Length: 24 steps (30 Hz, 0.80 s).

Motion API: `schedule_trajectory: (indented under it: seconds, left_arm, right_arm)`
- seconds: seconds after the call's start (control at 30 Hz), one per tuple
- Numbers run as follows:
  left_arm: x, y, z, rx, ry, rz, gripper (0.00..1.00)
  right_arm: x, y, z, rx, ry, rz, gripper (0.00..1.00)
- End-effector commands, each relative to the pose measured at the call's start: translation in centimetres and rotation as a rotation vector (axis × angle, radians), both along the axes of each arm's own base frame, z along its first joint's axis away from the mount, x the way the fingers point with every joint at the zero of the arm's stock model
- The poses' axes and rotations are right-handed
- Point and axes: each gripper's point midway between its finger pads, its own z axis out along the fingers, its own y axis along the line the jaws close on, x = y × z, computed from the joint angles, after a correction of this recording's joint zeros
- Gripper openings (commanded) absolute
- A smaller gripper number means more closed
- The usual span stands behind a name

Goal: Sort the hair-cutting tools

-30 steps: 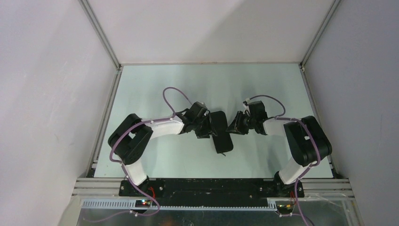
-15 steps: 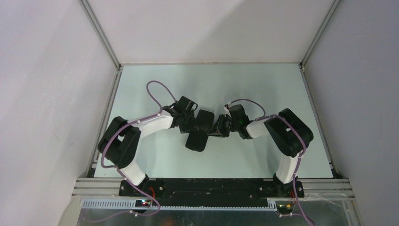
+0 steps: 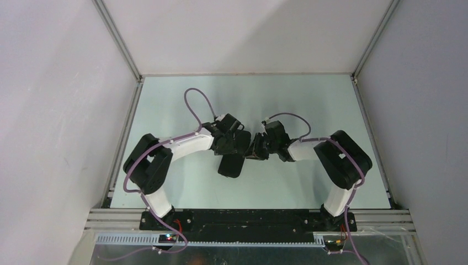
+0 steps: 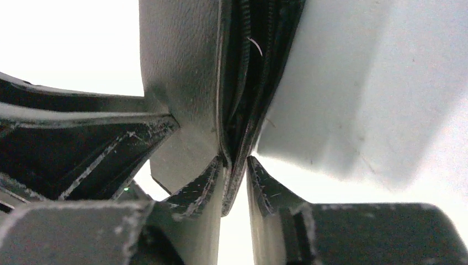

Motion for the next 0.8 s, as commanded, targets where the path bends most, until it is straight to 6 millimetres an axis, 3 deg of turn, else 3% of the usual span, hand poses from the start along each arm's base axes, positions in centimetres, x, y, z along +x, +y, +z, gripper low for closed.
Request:
schedule_trajectory:
  seconds: [0.0, 0.13, 0.17, 0.2, 0.3, 0.4, 0.53, 0.6, 0.77]
  left_arm:
    - [-3.1, -0.2, -3.4, 0.062, 0.131, -0.005, 0.49]
    - [-3.9, -0.7, -4.0, 0.02, 0.165, 0.016, 0.49]
    - [-4.0, -0.8, -4.2, 0.012, 0.168, 0.018, 0.49]
    - [-4.1, -1.0, -4.2, 0.0, 0.177, 0.023, 0.5]
    - [-4.6, -1.4, -4.2, -0.026, 0.201, 0.021, 0.5]
    - [-4.8, -1.8, -4.0, -0.05, 0.217, 0.022, 0.5]
    - [-5.3, -2.1, -3.7, -0.077, 0.234, 0.022, 0.5]
    - [-5.7, -2.4, -3.6, -0.095, 0.25, 0.018, 0.5]
    - [-6.1, -2.3, -3.6, -0.101, 0.265, 0.016, 0.51]
  right_arm:
    - [0.1, -2.2, 1.3, -0.198, -0.144, -0.016, 0.31]
    - [-1.6, -3.1, 3.8, -0.295, -0.312, 0.011, 0.44]
    - [-2.9, -2.7, 4.6, -0.295, -0.352, 0.043, 0.45]
    - [-2.7, -3.3, 4.7, -0.347, -0.408, 0.027, 0.49]
    - [-5.7, -1.8, 5.5, -0.36, -0.545, 0.11, 0.52]
    - [-8.7, 0.4, 5.2, -0.353, -0.637, 0.225, 0.52]
    - [-10.8, 2.8, 3.4, -0.364, -0.701, 0.323, 0.51]
    - [-11.3, 3.9, 3.1, -0.351, -0.735, 0.341, 0.51]
    - [-11.0, 4.3, 1.7, -0.4, -0.774, 0.337, 0.51]
